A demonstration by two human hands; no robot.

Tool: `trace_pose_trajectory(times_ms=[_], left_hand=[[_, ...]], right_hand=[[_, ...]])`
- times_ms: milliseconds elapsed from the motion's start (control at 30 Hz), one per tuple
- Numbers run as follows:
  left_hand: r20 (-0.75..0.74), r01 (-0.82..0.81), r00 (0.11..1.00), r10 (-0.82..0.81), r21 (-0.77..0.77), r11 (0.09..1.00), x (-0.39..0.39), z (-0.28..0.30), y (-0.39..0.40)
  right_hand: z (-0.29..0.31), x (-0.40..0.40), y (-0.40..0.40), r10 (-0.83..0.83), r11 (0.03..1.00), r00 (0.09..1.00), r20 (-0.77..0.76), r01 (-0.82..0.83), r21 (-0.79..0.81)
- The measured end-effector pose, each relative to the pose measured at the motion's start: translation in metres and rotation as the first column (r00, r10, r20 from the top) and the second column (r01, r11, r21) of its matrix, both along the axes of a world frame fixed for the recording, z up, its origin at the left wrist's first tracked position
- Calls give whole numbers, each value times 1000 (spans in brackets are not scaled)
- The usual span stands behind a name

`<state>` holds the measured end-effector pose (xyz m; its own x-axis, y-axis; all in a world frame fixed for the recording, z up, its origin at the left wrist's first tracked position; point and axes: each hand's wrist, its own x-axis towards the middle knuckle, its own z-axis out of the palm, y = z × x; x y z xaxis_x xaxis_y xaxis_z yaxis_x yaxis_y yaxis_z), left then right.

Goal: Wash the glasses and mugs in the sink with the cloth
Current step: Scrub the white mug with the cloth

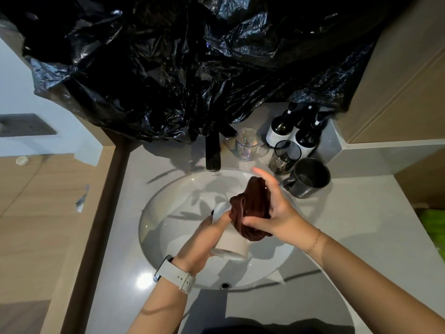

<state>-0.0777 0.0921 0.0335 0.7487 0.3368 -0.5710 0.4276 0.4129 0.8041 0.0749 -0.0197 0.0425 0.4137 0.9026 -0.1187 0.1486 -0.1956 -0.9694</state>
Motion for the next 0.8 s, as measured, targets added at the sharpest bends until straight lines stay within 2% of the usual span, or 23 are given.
trace_pose_trajectory(times_ms=[100, 133, 233, 300, 367, 433, 500, 567, 633, 733, 800], left_hand=[[-34, 32, 999, -29, 85, 996, 2, -3, 8], [-59, 52, 997, -45, 120, 991, 3, -3, 11], [-67, 165, 985, -157, 142, 976, 8, 2, 18], [-93, 232, 970, -224, 89, 969, 13, 8, 19], [-97, 258, 960, -261, -41, 965, 16, 9, 20], [-61, 157, 983, -174, -215, 964, 13, 3, 22], [-89, -32, 996, 4, -318, 948, 9, -3, 24], [-134, -192, 978, 157, -309, 932, 3, -11, 23], [-122, -238, 970, 211, -294, 926, 0, -12, 17], [-93, -258, 965, 244, -198, 946, 8, -13, 6], [-101, -279, 958, 267, -132, 951, 14, -12, 2]], right_hand=[[-1, 4, 0, 49, 985, 997, 57, -39, -166], [-1, 5, 0, 87, 971, 996, 26, -79, -226], [4, 10, -2, 189, 939, 937, -293, -260, -226], [5, 12, -3, 211, 927, 902, -377, -307, -215], [3, 11, -2, 180, 939, 891, -417, -282, -197], [-1, 6, 0, 99, 963, 879, -467, -202, -176], [-7, 0, 1, -19, 986, 873, -487, -64, -154], [-14, -3, 0, -148, 988, 843, -517, 101, -117], [-19, -6, -4, -201, 979, 827, -525, 183, -86], [-22, -15, -6, -103, 995, 915, -390, 97, -34], [-21, -19, -6, -33, 999, 942, -333, 24, -29]])
